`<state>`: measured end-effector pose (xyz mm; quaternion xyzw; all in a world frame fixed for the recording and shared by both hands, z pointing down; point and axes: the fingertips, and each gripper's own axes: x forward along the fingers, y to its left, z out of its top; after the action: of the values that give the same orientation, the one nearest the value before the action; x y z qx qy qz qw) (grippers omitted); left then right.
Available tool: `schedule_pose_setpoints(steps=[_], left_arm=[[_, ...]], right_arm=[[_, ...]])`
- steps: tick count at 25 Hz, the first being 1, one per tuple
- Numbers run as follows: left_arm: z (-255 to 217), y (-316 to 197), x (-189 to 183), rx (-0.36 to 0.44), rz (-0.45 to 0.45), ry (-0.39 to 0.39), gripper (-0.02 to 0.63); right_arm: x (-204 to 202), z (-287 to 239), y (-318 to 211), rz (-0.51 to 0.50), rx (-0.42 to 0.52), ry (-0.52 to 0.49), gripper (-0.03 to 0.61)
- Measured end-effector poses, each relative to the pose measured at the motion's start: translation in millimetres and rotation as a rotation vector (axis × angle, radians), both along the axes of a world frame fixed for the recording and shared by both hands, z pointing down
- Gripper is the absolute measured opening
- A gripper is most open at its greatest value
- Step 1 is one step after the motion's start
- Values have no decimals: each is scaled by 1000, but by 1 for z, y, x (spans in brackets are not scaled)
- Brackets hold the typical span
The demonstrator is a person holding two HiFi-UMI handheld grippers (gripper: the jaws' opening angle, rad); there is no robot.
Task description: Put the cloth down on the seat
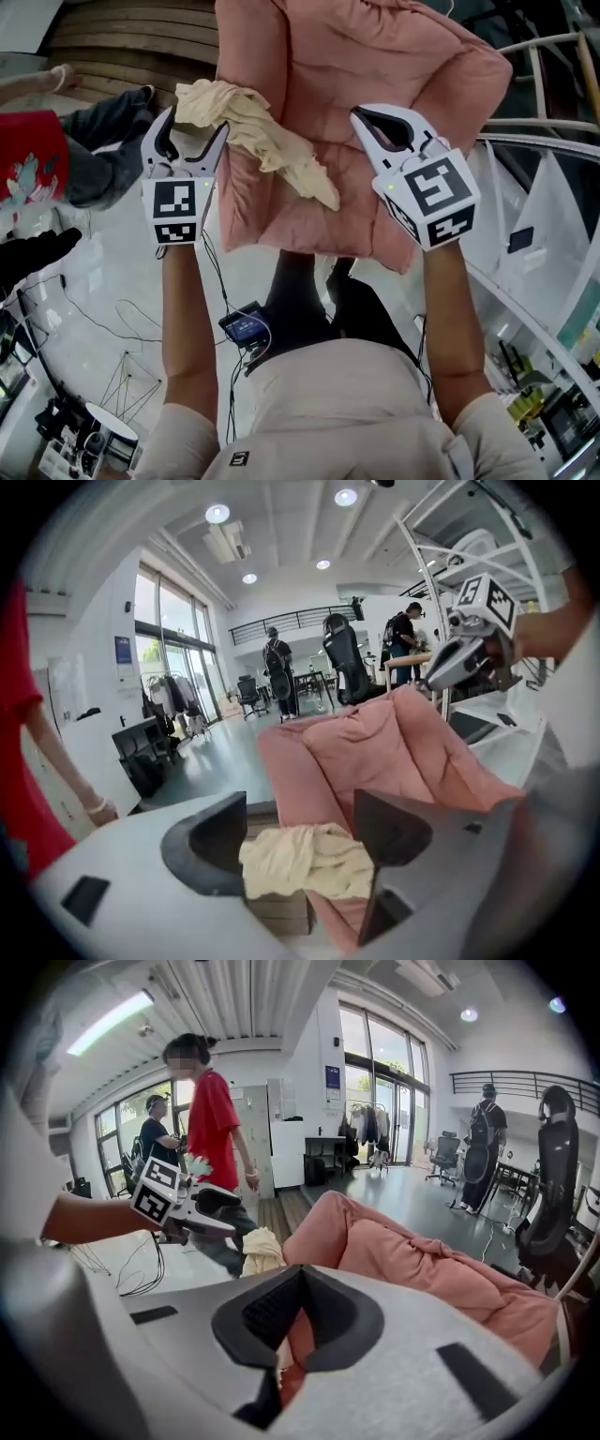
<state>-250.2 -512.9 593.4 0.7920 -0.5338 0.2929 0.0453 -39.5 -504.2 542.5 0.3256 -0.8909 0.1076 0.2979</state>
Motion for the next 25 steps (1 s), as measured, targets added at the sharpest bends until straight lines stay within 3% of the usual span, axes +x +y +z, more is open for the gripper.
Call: schedule_pose_setpoints(steps=[5,9,16,21,25], left_arm=[[-100,10,33,179,40,57,334],[-169,39,61,217,52,127,311],[-297,89,99,442,61,217,56],[-352,132,122,490,70,303,20],[-375,163,139,504,71,311,18]], right_arm=[[10,-49,8,-7,24,-80,-8],[22,-96,27,-8,44,-175,-8],[43,-193,62,-39,183,-268,-9],[60,-258,95,-63,268,-324,-11],[74,-287,125,-76,299,-338,-11]])
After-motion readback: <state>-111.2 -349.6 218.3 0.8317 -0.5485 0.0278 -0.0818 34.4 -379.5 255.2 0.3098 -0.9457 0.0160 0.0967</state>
